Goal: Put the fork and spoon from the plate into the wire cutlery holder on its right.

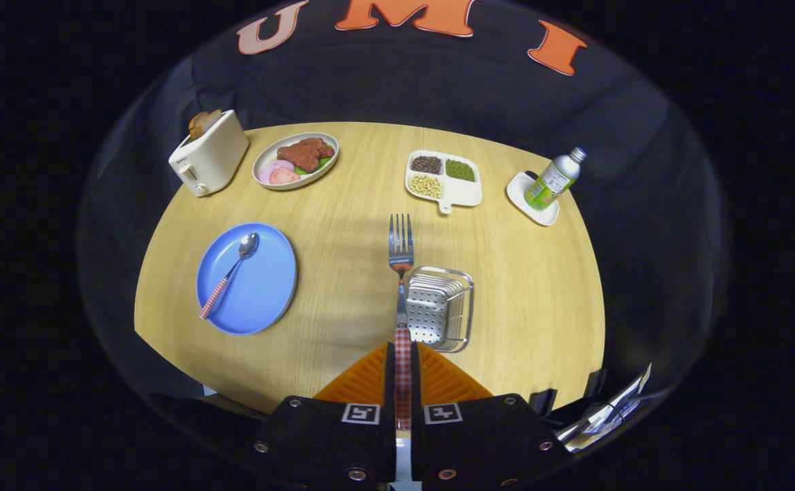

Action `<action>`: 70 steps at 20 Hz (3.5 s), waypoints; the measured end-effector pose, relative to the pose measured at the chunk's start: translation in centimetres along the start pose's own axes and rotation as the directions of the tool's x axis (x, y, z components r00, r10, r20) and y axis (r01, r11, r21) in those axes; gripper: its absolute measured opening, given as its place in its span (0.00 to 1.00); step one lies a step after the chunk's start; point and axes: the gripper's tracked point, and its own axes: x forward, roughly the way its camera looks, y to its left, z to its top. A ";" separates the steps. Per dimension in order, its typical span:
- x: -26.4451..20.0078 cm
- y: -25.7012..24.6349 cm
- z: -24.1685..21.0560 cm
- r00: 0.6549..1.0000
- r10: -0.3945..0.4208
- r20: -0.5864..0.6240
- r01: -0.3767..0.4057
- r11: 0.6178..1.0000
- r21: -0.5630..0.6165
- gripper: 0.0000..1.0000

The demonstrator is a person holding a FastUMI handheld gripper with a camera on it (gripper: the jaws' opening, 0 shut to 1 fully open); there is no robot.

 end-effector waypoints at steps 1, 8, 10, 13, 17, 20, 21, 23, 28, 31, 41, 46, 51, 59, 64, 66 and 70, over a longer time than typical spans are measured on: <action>0.2 -0.9 -0.5 1.000 -0.006 -0.019 0.007 1.000 0.007 0.09; 1.2 -2.6 -4.2 0.980 0.040 -0.193 -0.039 0.999 0.006 0.09; 1.4 -2.5 -4.5 0.971 0.062 -0.231 -0.064 0.998 -0.002 0.09; 1.9 -2.6 -4.4 0.956 0.088 -0.281 -0.094 0.996 -0.009 0.09; 2.6 -3.4 -4.2 0.937 0.090 -0.337 -0.106 0.994 -0.032 0.10; 3.0 -3.1 -4.5 0.914 0.123 -0.386 -0.140 0.990 -0.016 0.10; 3.2 -3.2 -4.3 0.910 0.126 -0.394 -0.144 0.989 -0.016 0.10; 3.3 -3.4 -4.3 0.898 0.129 -0.421 -0.154 0.988 -0.025 0.10; 4.3 -3.8 -4.2 0.850 0.149 -0.506 -0.182 0.983 -0.015 0.10; 5.1 -3.9 -4.0 0.834 0.154 -0.530 -0.186 0.982 -0.007 0.11; 6.3 -4.3 -0.4 0.902 0.135 -0.410 -0.131 0.991 0.038 0.13; 5.8 -3.5 3.1 0.968 0.145 -0.205 -0.118 0.983 0.141 0.19; 3.7 -2.5 6.9 0.991 0.125 0.050 -0.133 0.967 0.219 0.62; -0.4 -4.1 12.3 0.896 -0.063 0.439 -0.072 0.956 0.285 0.92; -3.5 -3.1 15.0 0.753 -0.173 0.635 -0.005 0.963 0.268 0.93; -4.4 -1.3 15.9 0.709 -0.172 0.684 0.010 0.972 0.234 0.93; -5.2 2.6 17.1 0.686 -0.120 0.717 -0.020 0.983 0.183 0.94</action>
